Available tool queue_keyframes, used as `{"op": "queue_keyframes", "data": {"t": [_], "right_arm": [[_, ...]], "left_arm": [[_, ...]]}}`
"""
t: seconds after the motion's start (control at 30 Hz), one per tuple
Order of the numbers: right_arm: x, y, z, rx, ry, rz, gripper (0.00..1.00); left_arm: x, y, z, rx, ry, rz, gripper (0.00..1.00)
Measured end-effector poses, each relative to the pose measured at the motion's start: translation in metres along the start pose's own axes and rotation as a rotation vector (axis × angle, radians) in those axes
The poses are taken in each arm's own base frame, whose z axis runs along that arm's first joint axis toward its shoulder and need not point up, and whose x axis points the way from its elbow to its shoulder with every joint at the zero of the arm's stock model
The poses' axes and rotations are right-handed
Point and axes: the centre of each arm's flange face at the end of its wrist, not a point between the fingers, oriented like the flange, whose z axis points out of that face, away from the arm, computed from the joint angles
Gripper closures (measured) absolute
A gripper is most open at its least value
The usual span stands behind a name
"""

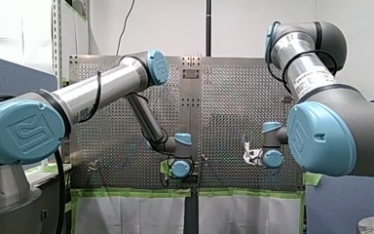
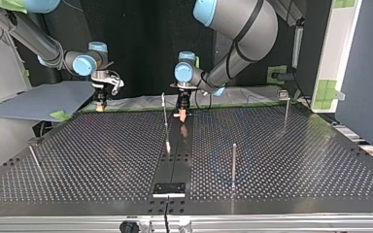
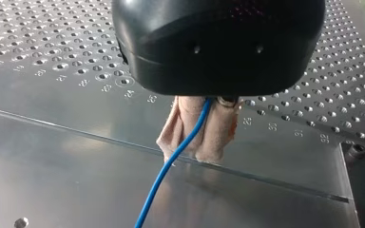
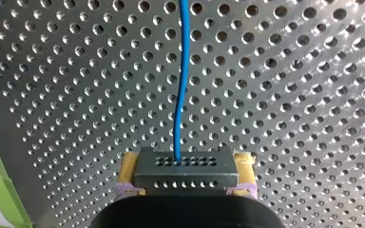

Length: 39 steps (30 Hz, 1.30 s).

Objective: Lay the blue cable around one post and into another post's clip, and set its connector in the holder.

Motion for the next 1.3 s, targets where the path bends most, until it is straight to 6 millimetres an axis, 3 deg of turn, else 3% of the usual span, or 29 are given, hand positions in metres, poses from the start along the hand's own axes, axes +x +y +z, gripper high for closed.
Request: {"op": "queue_keyframes", "data": {"t": [0.1, 0.17, 0.2, 0.27, 0.3, 0.33, 0.37, 0.43, 0.7, 1.03, 1.3], "right_arm": [[0.000, 0.002, 0.000, -0.003, -0.004, -0.001, 0.87], [-0.001, 0.003, 0.000, -0.004, -0.009, -0.002, 0.87], [-0.002, 0.003, 0.000, -0.003, -0.013, -0.003, 0.87], [-0.003, 0.003, -0.001, -0.003, -0.021, -0.004, 0.87], [-0.003, 0.003, -0.001, -0.003, -0.024, -0.004, 0.87], [-0.003, 0.003, -0.002, -0.003, -0.027, -0.003, 0.87], [-0.003, 0.003, -0.002, -0.003, -0.029, -0.003, 0.87], [-0.004, 0.003, -0.002, -0.003, -0.032, -0.002, 0.87], [-0.006, 0.002, -0.004, -0.002, -0.044, 0.001, 0.87], [-0.009, 0.003, -0.006, 0.005, -0.071, 0.018, 0.87], [-0.011, 0.004, -0.007, 0.008, -0.081, 0.020, 0.87]], "left_arm": [[0.000, 0.000, 0.000, 0.008, 0.005, 0.002, 0.95], [0.000, 0.000, 0.000, 0.018, 0.017, 0.006, 0.80], [0.000, -0.001, -0.001, 0.023, 0.023, 0.009, 0.80], [0.001, -0.002, -0.003, 0.024, 0.037, 0.016, 0.47], [0.001, -0.002, -0.004, 0.023, 0.043, 0.019, 0.47], [0.002, -0.003, -0.006, 0.018, 0.051, 0.024, 0.21], [0.002, -0.003, -0.008, 0.013, 0.057, 0.028, 0.05], [0.004, -0.002, -0.013, -0.003, 0.074, 0.039, 0.00], [-0.015, 0.002, -0.029, -0.042, 0.077, 0.048, 0.00], [-0.045, -0.008, -0.054, 0.045, 0.101, 0.069, 0.00], [-0.047, -0.005, -0.080, 0.062, 0.179, 0.121, 0.00]]}}
